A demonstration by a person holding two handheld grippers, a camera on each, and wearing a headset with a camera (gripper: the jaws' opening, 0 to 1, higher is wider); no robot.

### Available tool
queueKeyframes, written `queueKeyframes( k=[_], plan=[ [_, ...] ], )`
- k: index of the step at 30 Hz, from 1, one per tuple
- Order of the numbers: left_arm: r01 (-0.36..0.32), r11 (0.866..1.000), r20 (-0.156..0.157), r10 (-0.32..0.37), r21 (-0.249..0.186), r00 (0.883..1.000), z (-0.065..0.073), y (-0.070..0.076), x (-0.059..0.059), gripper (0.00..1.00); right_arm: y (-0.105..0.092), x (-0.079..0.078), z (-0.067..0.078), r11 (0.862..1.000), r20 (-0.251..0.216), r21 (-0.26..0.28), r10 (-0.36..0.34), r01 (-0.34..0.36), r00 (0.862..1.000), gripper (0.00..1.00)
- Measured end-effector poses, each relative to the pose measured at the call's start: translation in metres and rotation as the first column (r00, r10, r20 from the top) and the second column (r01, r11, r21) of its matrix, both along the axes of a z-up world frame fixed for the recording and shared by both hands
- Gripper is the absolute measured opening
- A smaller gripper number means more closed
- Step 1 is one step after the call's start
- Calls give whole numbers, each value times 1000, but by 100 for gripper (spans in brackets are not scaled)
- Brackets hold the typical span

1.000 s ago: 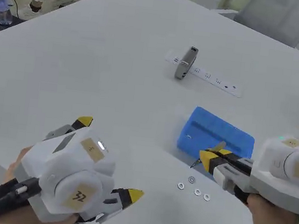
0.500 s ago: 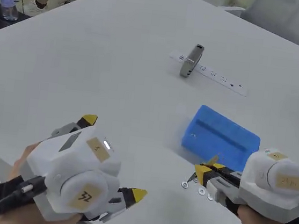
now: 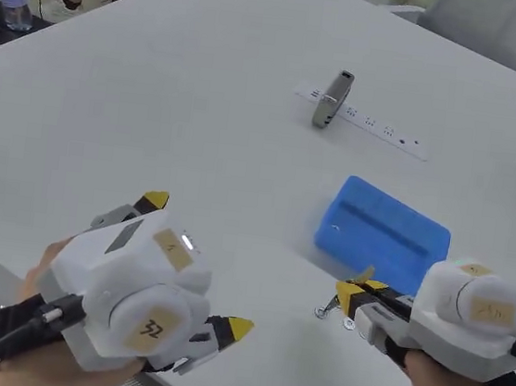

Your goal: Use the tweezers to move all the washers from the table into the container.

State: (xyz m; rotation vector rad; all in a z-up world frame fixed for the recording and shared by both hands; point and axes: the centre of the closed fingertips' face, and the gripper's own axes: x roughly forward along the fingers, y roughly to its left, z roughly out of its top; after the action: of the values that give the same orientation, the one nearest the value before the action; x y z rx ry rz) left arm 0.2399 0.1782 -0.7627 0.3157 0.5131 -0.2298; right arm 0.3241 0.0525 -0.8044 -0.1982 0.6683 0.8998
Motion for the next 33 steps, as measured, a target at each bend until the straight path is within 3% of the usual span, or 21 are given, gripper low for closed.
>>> queueKeyframes(
  k=[13, 23, 33],
  plan=[
    [-3, 1000, -5, 3, 5, 1000, -1, 1, 0, 96, 3, -1, -2, 1000, -8, -9, 2, -2, 1000, 3],
    [2, 1000, -7, -1, 9, 1000, -1, 0, 0, 96, 6, -7, -1, 998, 60, -51, 52, -49, 997, 2],
    [8, 1000, -10, -8, 10, 1000, -2, -1, -1, 96, 4, -2, -1, 996, 32, -71, 52, -49, 998, 1]
  ],
)
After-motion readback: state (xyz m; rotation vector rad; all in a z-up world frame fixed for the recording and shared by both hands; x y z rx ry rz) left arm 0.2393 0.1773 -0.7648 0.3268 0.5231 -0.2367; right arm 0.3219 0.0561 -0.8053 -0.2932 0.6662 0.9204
